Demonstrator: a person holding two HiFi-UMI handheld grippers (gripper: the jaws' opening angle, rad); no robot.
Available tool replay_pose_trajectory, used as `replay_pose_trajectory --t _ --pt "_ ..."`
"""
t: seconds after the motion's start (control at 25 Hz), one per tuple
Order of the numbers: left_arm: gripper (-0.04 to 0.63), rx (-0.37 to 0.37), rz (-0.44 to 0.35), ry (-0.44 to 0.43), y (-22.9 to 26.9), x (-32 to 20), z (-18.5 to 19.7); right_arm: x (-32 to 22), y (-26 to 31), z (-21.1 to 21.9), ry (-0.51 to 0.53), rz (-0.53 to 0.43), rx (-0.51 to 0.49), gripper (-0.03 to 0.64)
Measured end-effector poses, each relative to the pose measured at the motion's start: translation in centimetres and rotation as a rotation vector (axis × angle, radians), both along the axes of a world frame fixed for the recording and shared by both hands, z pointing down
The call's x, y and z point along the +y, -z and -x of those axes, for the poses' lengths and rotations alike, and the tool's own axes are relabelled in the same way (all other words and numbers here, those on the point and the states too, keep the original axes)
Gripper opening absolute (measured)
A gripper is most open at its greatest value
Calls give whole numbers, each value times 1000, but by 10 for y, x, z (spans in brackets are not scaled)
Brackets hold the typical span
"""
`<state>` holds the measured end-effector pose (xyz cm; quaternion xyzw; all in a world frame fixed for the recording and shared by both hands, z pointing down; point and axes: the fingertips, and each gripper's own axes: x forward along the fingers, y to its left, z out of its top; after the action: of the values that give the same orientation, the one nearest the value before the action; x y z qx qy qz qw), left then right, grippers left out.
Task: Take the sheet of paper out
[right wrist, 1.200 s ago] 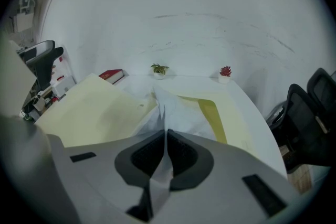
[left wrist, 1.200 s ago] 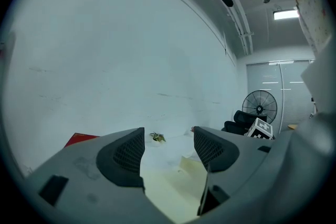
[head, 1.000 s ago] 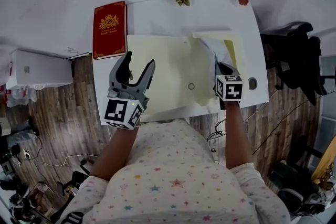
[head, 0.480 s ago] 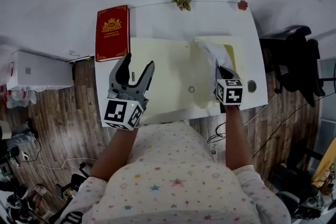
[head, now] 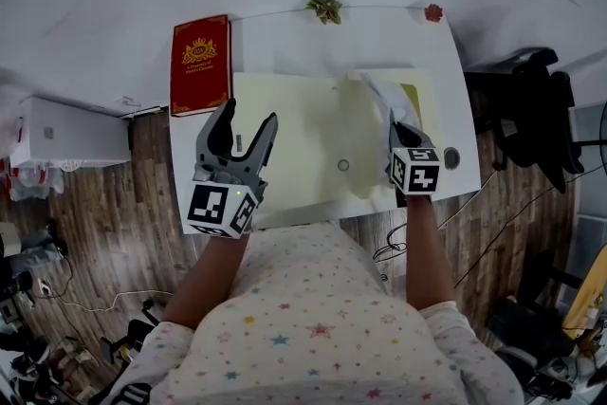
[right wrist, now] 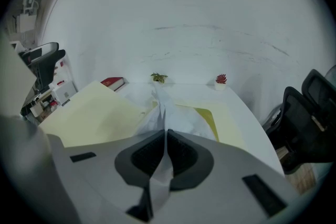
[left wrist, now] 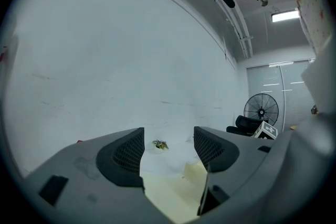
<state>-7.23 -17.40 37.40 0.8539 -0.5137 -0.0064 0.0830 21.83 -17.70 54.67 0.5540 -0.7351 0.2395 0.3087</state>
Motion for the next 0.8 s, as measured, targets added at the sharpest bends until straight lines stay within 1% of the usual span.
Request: replay_pose_trajectory --t 0.68,0.8 --pt "276 20 -16 6 4 -2 1 6 30 0 -28 -58 -66 14" --pt "276 27 -21 3 6 -2 1 6 38 0 -28 -77 -64 14"
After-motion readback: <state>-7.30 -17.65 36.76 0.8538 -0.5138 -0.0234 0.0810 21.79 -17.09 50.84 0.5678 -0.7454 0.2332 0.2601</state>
